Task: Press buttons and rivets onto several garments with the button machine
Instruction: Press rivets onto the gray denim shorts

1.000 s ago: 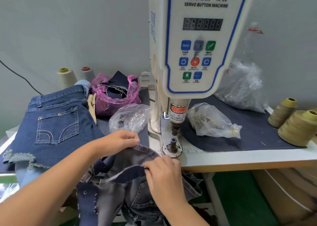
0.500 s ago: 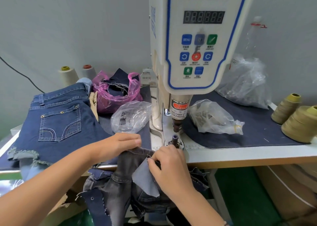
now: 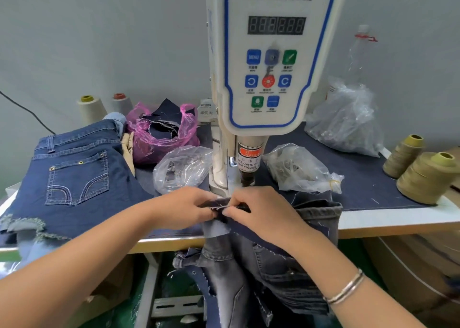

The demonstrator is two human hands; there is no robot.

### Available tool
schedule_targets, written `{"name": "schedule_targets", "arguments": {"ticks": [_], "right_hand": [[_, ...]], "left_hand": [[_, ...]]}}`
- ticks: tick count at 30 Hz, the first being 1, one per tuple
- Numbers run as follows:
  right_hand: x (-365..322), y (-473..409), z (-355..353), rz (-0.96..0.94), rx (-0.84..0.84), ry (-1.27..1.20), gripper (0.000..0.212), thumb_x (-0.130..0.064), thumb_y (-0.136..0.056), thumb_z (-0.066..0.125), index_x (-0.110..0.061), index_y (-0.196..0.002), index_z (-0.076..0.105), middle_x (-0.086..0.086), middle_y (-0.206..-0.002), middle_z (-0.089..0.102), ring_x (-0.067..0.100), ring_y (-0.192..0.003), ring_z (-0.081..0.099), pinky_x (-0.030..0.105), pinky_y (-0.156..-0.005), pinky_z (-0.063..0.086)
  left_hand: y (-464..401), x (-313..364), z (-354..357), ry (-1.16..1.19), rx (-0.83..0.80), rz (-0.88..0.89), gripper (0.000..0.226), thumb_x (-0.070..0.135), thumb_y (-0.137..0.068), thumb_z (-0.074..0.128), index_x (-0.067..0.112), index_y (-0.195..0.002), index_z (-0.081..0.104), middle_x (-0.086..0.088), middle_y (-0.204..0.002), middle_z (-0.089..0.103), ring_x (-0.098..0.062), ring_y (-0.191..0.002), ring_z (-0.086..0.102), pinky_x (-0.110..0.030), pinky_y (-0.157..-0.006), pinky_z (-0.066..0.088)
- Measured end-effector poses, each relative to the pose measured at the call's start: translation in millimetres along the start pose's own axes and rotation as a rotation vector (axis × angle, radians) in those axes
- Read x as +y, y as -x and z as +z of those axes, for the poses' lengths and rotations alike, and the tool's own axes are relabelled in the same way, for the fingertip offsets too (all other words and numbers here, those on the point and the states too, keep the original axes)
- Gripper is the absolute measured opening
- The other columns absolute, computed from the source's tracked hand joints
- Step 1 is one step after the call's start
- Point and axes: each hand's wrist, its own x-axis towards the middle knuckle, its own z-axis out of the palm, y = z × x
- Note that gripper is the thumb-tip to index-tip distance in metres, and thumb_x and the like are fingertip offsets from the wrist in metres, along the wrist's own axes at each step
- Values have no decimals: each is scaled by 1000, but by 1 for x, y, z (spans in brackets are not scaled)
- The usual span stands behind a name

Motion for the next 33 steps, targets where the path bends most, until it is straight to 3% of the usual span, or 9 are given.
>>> {"name": "schedule_targets", "arguments": {"ticks": [3,7,11,14,17,19,25,29,33], "right_hand": [[21,12,-8,-41,-134,91,21,-48,-83,60,-31,-74,53,-7,-72,57,10,-69,53,30,-62,40],[57,45,-15,4,-259,167,41,-51,-86,54,-25,-59,37,-6,-63,45,5,-62,42,20,-57,29],[84,71,-21,72,-185,100,54,-65,-86,27,-19,-69,50,-6,-73,47,1,-88,42,15,-88,21],[90,79,-20,111,-81,-28,53,-60,-84,24,-22,-83,60,-26,-96,51,-7,-109,34,11,-93,7],[94,82,-16,104,-48,-46,49,-57,-87,22,-26,-84,60,-41,-104,44,-9,-114,27,13,-94,5],[96,82,-13,118,-21,-9,41,-55,-88,30,-32,-79,64,-36,-100,52,-6,-112,29,16,-95,6],[92,73,-14,282,107,-139,28,-36,-87,63,-62,-86,53,-12,-86,56,-6,-104,37,21,-82,14],[95,72,-17,251,74,-110,27,-35,-86,66,-58,-78,53,-17,-80,57,-25,-99,27,20,-79,14],[100,72,-19,245,57,-151,18,-35,-87,63,-48,-77,57,-19,-94,57,-20,-100,27,11,-82,19]], "left_hand": [[-3,-9,-2,178,-56,-6,19,6,-94,54,19,-81,62,10,-73,54,-5,-69,46,-23,-70,35],[-7,-13,-3,286,-60,-2,25,18,-83,56,36,-69,65,21,-67,58,3,-67,49,-18,-70,36],[-8,-16,-8,267,-75,-51,30,28,-79,55,56,-77,67,30,-83,67,12,-80,58,-5,-77,40],[-10,-19,-12,197,-105,-55,57,15,-92,56,68,-73,61,44,-79,61,26,-79,53,6,-72,35],[-6,-15,-14,166,-131,-75,21,24,-88,55,34,-92,73,11,-96,72,-5,-97,64,-22,-97,45],[-2,-11,-14,142,-146,-58,30,32,-80,53,17,-101,69,-7,-107,70,-26,-104,62,-44,-102,42],[-4,-9,-19,129,-197,-57,33,24,-75,49,7,-98,66,-9,-95,69,-19,-88,63,-44,-96,45],[-3,-21,-23,81,-205,-45,16,21,-91,56,7,-92,64,-1,-85,63,-10,-79,54,-36,-86,46],[-3,-34,-21,112,-138,-11,18,23,-95,60,20,-78,60,15,-70,51,-3,-67,44,-19,-69,37]]}}
